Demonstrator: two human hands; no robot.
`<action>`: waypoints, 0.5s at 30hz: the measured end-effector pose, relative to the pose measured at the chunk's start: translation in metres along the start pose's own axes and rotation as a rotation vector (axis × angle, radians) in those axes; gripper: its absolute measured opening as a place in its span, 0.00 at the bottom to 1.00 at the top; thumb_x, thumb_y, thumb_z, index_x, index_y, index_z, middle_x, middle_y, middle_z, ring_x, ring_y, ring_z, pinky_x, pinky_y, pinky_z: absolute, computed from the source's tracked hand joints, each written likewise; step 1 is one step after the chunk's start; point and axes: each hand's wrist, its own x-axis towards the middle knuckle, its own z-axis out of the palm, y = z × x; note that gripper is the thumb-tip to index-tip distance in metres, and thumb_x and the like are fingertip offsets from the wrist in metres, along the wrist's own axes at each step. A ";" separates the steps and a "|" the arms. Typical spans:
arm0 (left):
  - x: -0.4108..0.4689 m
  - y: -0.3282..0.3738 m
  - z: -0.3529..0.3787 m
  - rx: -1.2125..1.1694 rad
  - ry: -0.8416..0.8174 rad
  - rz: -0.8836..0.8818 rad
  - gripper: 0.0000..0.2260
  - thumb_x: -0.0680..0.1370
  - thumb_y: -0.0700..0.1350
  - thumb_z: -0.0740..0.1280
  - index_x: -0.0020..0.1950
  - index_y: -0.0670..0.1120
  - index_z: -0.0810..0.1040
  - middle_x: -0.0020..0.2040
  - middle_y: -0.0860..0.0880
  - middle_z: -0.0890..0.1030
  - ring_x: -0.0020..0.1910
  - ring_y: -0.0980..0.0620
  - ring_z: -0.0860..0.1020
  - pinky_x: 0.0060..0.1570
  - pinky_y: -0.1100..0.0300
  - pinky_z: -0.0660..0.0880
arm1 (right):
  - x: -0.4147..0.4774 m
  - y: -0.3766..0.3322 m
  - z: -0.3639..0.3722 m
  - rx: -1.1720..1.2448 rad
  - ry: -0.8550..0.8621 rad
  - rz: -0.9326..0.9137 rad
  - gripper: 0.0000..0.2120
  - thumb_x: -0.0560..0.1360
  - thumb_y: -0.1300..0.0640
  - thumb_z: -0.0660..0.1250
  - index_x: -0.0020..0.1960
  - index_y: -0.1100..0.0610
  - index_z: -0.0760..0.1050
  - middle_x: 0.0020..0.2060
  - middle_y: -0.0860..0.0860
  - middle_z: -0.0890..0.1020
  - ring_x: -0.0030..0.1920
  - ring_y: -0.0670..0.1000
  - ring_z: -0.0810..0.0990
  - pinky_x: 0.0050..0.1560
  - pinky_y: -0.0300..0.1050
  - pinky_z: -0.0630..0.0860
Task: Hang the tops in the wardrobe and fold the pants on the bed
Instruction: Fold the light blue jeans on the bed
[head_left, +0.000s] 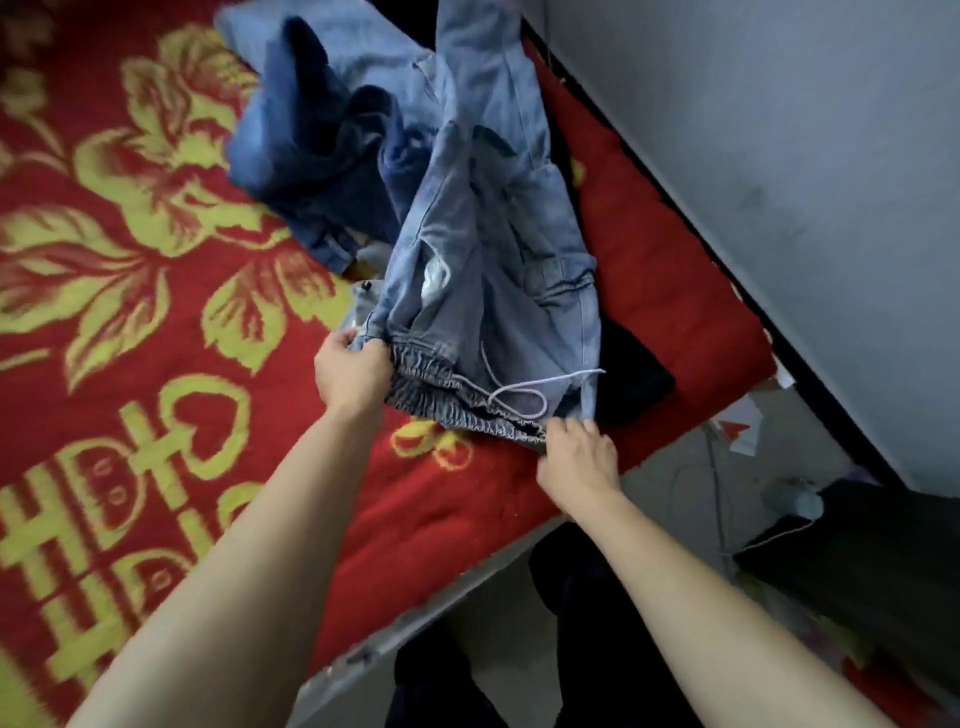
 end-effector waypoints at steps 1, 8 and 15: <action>-0.005 0.000 -0.024 -0.089 -0.020 -0.043 0.05 0.70 0.40 0.63 0.43 0.45 0.78 0.35 0.52 0.76 0.40 0.49 0.74 0.41 0.56 0.71 | -0.013 -0.010 -0.013 -0.028 0.061 -0.004 0.16 0.72 0.56 0.65 0.59 0.56 0.74 0.57 0.54 0.79 0.62 0.58 0.75 0.57 0.51 0.72; -0.051 0.043 -0.219 -0.615 -0.136 -0.184 0.13 0.73 0.34 0.58 0.52 0.39 0.79 0.40 0.46 0.78 0.33 0.50 0.78 0.34 0.58 0.77 | -0.119 -0.095 -0.166 -0.041 0.498 -0.038 0.14 0.67 0.59 0.67 0.52 0.57 0.78 0.51 0.57 0.77 0.55 0.61 0.74 0.48 0.52 0.73; -0.099 0.155 -0.433 -0.811 -0.261 0.399 0.17 0.70 0.34 0.59 0.56 0.48 0.69 0.48 0.45 0.75 0.40 0.49 0.78 0.38 0.53 0.78 | -0.233 -0.245 -0.364 0.074 1.190 -0.299 0.09 0.70 0.59 0.65 0.49 0.55 0.79 0.48 0.58 0.77 0.52 0.63 0.76 0.38 0.50 0.69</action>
